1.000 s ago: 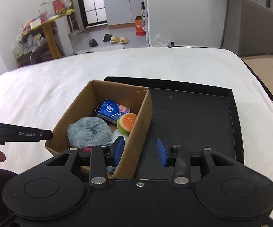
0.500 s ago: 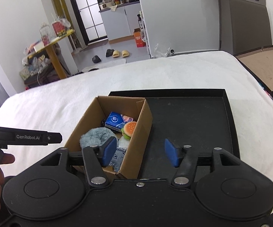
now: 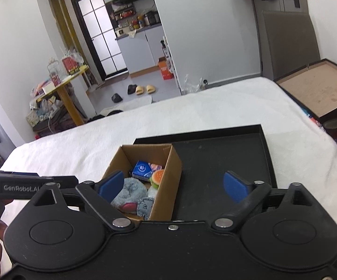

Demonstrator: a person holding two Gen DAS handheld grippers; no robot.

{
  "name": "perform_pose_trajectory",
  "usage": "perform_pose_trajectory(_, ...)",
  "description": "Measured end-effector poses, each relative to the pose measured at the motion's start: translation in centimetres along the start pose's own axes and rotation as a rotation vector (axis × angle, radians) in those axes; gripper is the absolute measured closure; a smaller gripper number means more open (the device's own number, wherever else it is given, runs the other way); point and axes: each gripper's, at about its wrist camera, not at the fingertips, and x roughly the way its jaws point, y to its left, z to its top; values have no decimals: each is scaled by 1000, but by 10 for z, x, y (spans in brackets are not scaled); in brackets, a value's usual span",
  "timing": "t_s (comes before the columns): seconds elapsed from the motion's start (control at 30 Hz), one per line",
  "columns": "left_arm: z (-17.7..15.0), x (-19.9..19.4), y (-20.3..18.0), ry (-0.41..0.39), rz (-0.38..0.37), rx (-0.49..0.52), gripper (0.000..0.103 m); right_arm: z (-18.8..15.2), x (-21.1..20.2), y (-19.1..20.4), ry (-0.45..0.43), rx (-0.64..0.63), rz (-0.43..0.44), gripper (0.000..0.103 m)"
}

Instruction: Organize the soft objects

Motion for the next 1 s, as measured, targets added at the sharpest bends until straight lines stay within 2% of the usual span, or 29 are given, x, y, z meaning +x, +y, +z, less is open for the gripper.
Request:
perform_pose_trajectory(0.13,-4,-16,-1,-30,-17,-6,0,-1,-12,1,-22,3,0,0)
perform_pose_trajectory(0.5,-11,-52,-6,-71,6,25,0,3,-39,6,-59,-9,-14,0)
perform_pose_trajectory(0.8,-17,-81,-7,-92,-28,14,0,0,-61,5,-64,15,-98,0)
perform_pose_trajectory(1.0,-22,-101,-7,-122,-37,4,0,-4,-78,10,-78,-1,-110,0)
